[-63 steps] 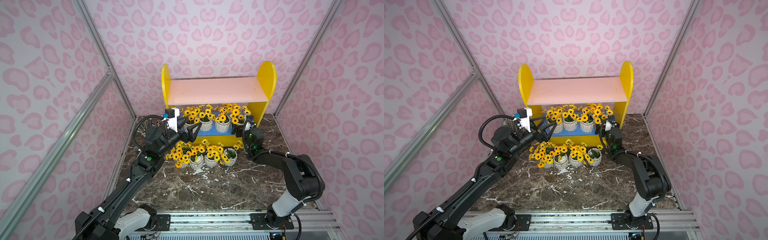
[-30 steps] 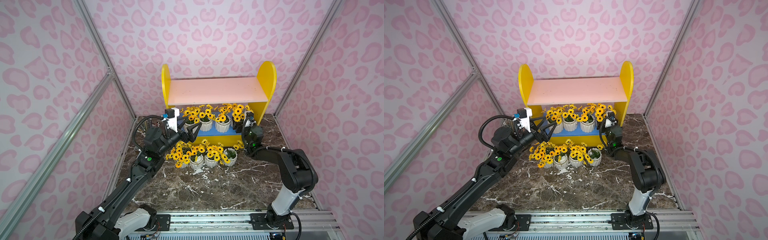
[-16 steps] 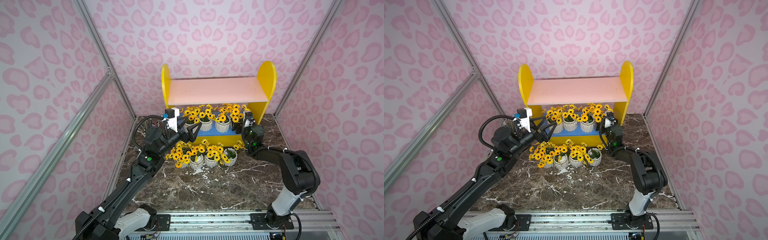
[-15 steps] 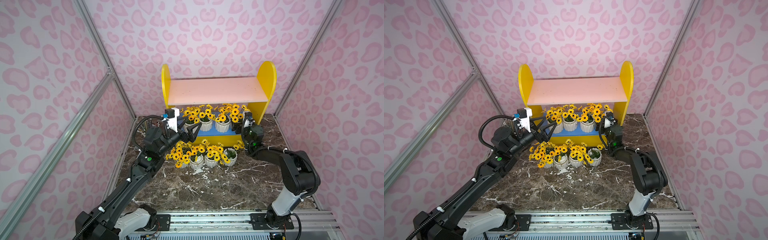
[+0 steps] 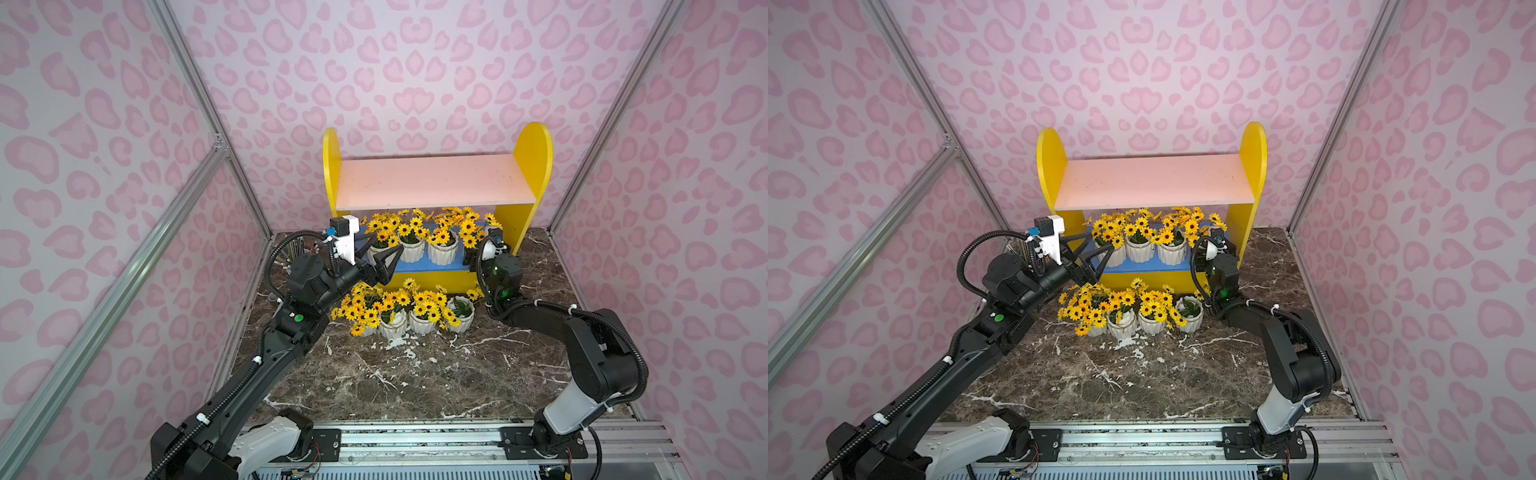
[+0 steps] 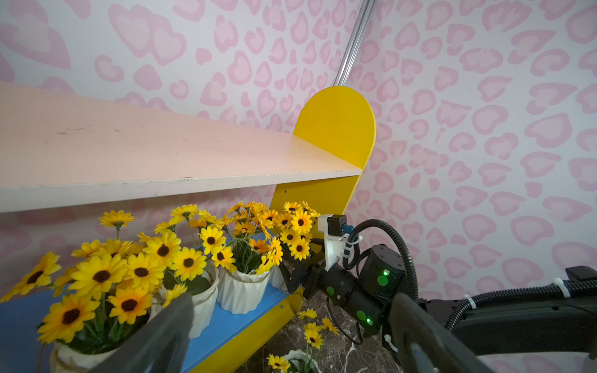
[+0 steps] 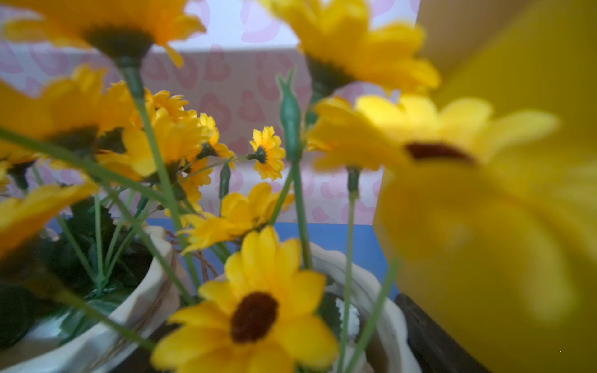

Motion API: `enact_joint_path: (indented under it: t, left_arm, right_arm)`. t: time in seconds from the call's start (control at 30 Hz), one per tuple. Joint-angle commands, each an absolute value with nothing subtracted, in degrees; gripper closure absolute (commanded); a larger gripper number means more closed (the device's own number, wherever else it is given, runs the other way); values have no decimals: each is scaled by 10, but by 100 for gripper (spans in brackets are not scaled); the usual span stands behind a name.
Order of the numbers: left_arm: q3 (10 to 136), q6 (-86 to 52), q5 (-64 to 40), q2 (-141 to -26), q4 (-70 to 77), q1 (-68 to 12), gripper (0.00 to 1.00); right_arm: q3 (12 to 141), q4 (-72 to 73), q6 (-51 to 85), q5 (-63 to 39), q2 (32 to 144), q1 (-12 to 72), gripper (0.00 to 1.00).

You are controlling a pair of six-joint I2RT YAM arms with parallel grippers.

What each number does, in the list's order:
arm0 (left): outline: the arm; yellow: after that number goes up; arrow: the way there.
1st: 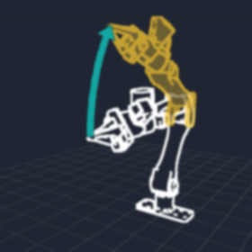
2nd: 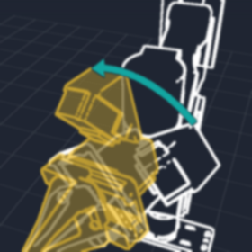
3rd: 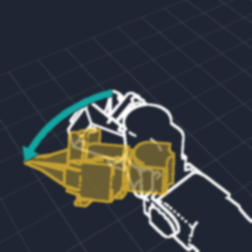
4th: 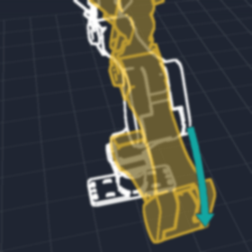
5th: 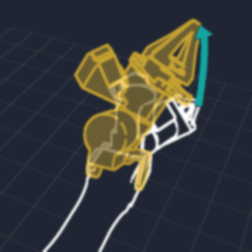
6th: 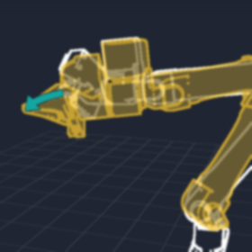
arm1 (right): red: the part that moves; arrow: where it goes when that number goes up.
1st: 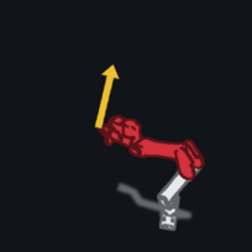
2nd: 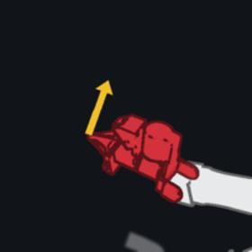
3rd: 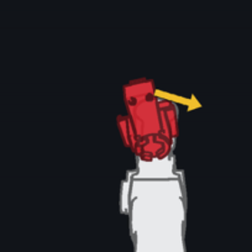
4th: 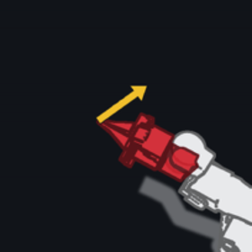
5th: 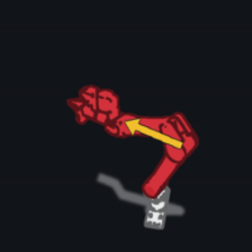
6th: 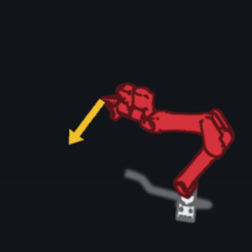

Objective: Take the sunflower pots off the shelves
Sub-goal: Pick up the sunflower pot from the shelf.

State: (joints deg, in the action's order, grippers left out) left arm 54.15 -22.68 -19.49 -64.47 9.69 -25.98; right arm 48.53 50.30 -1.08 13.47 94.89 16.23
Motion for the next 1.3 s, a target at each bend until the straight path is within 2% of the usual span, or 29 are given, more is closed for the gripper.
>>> enact_joint_path:
  t: [0.0,0.6,0.97,1.27]
  left_arm:
    - [541,-223,-196,-644,118,-259,3]
    - [542,-223,-177,-645,111,-258,3]
    - [568,-234,-152,-686,64,-258,2]
    - [583,-243,-135,-706,35,-259,1]
  right_arm:
    - [481,538,-8,152,930,163,100]
    - [420,555,8,157,860,180,100]
    - [377,540,11,187,797,206,100]
    - [329,510,-3,205,696,256,100]
